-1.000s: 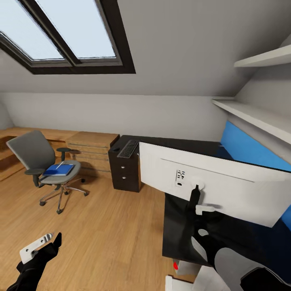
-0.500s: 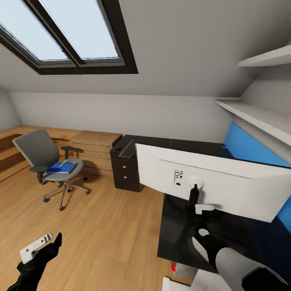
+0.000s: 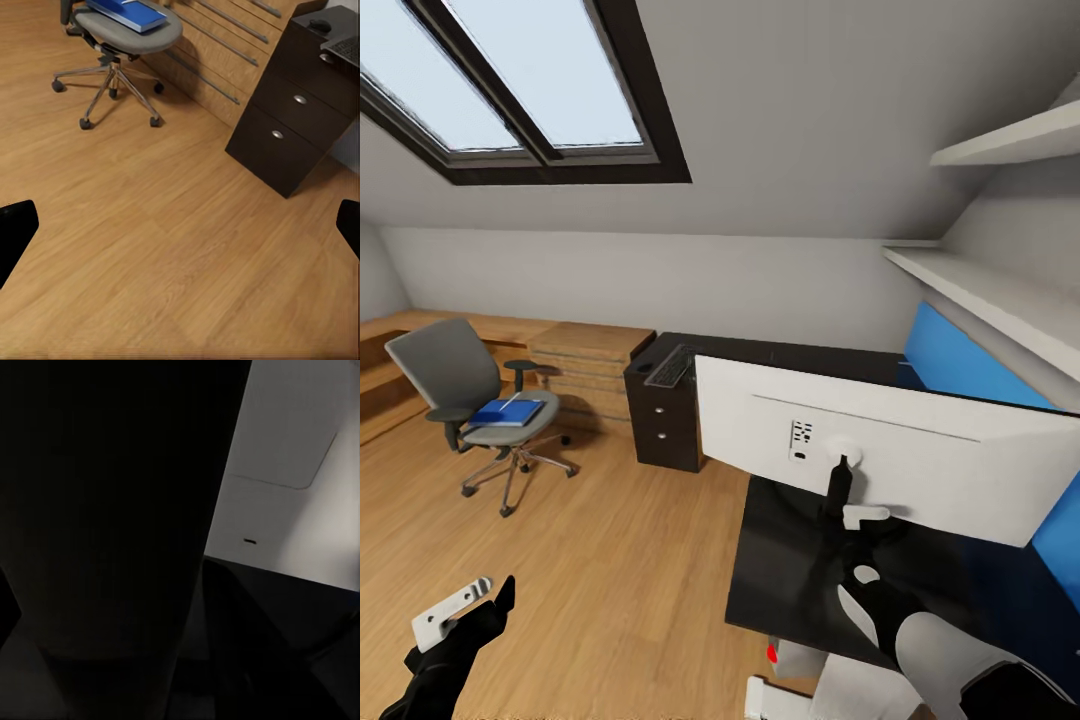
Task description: In the bedroom, organize the workspace by keeping the computer under the desk, ensuring the monitor is on the desk, placing the keyboard on the desk next to the monitor, placing the mouse on the desk next to the keyboard, moving the folder from the swivel chair onto the desk next to the mouse, stacking the notebook on top of the folder with the pen on top of the notebook, and positioning the swivel chair next to the desk.
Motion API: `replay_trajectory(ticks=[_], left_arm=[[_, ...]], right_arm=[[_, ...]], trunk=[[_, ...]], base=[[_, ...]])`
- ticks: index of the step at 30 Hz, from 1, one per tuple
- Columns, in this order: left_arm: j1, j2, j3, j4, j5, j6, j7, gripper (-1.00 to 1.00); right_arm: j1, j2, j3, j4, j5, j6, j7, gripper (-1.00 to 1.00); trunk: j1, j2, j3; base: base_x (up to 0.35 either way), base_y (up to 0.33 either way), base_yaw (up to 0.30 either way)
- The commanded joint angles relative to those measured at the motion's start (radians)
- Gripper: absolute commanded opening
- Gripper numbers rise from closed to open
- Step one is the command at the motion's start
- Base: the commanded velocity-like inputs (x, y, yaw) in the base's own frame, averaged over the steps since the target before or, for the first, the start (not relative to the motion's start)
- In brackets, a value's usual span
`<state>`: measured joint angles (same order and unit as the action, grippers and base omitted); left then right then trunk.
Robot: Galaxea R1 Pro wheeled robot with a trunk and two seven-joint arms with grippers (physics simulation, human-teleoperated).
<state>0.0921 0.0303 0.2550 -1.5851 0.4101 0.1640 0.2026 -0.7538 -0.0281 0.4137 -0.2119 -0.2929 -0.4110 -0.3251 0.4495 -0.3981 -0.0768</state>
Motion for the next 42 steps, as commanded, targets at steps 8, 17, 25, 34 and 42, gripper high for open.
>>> replay_trajectory(ticks=[8,17,25,34,42], left_arm=[[0.0,0.0,-0.002,-0.003,0.009,0.005,0.005,1.0],[0.0,0.0,-0.001,-0.003,0.01,0.004,0.004,1.0],[0.0,0.0,-0.001,-0.003,0.01,0.003,0.003,1.0],[0.0,0.0,-0.002,-0.003,0.01,0.003,0.003,1.0],[0.0,0.0,-0.007,-0.003,0.01,0.003,0.003,1.0]], right_arm=[[0.0,-0.001,0.011,0.008,-0.039,-0.009,-0.006,-1.0],[-0.001,-0.001,0.011,0.008,-0.039,-0.009,-0.006,-1.0],[0.0,-0.001,0.011,0.009,-0.037,-0.011,-0.006,1.0],[-0.001,0.0,0.011,0.008,-0.037,-0.01,-0.006,1.0],[0.0,-0.001,0.011,0.009,-0.037,-0.011,-0.006,1.0]], trunk=[[0.001,-0.002,-0.002],[0.001,-0.002,-0.002],[0.001,-0.002,-0.002],[0.001,-0.002,-0.002],[0.001,-0.002,-0.002]], base=[[-0.122,-0.249,0.0],[-0.02,-0.045,0.0],[0.0,0.0,0.0],[-0.047,0.0,0.0],[-0.307,0.0,0.0]])
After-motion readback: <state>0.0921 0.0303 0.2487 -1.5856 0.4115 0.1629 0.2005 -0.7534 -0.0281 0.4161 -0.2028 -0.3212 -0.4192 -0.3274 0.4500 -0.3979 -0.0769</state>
